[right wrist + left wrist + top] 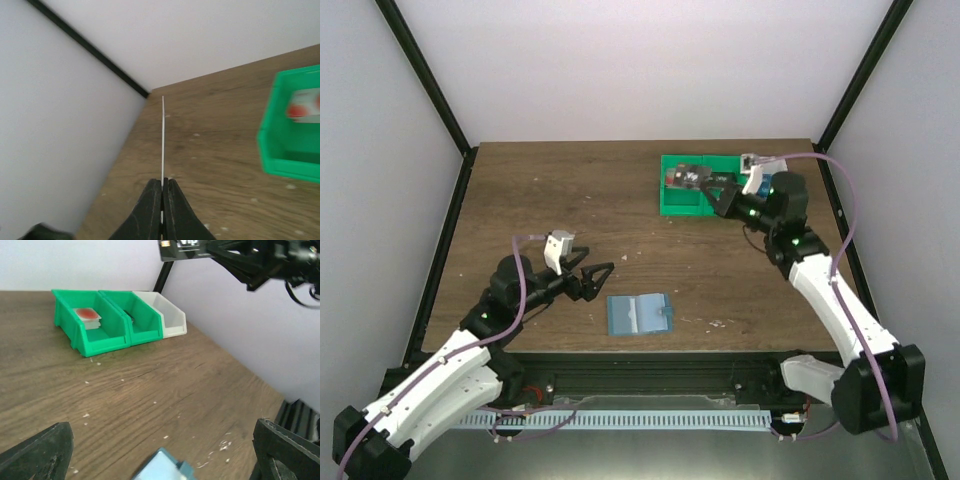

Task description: Take the credit cards out of the card holder

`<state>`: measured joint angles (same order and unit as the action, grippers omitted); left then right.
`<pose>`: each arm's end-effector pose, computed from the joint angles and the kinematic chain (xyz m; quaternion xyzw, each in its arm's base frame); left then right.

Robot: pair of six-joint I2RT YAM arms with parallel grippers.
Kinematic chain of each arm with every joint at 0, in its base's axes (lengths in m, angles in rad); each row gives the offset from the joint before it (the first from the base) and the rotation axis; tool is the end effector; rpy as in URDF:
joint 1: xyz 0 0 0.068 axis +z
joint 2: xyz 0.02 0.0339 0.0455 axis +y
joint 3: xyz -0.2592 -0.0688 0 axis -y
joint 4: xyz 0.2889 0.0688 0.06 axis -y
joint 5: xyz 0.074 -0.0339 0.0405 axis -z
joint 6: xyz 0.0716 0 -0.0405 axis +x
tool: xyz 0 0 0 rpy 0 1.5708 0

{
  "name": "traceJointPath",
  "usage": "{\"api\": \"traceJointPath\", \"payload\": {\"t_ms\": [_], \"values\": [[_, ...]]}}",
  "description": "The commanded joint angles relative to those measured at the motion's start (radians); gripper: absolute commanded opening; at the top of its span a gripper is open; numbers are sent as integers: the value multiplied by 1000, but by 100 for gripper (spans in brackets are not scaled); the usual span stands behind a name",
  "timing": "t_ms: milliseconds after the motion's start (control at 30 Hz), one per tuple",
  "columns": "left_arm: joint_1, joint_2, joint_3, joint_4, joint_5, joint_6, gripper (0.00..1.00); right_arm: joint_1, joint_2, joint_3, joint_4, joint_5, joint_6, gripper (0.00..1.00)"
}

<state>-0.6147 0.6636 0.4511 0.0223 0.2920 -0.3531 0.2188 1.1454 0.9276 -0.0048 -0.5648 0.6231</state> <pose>0.1931 -0.1615 0.2439 0.1913 0.7443 -0.3924 0.5055 0.3228 0.1110 0.3161 -0.0198 0.7700 0.4437 0.4582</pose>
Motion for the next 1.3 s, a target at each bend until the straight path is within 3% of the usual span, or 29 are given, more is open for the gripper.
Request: {"api": "traceJointPath", "payload": {"t_ms": [0, 133, 300, 667, 867, 1267], "values": [[3, -30, 10, -71, -7, 241, 100, -112, 123, 104, -190, 5, -167, 1], [3, -41, 6, -101, 22, 299, 100, -194, 254, 173, -203, -10, -192, 0], [-5, -61, -4, -104, 26, 307, 100, -229, 393, 271, -234, 79, -225, 0], [-30, -92, -21, -112, -29, 336, 100, -245, 692, 530, -291, 201, -257, 1], [-37, -99, -22, -114, -49, 345, 100, -253, 853, 697, -359, 165, -302, 1], [-42, -102, -27, -114, -52, 352, 100, -253, 969, 792, -409, 79, -289, 1]]}}
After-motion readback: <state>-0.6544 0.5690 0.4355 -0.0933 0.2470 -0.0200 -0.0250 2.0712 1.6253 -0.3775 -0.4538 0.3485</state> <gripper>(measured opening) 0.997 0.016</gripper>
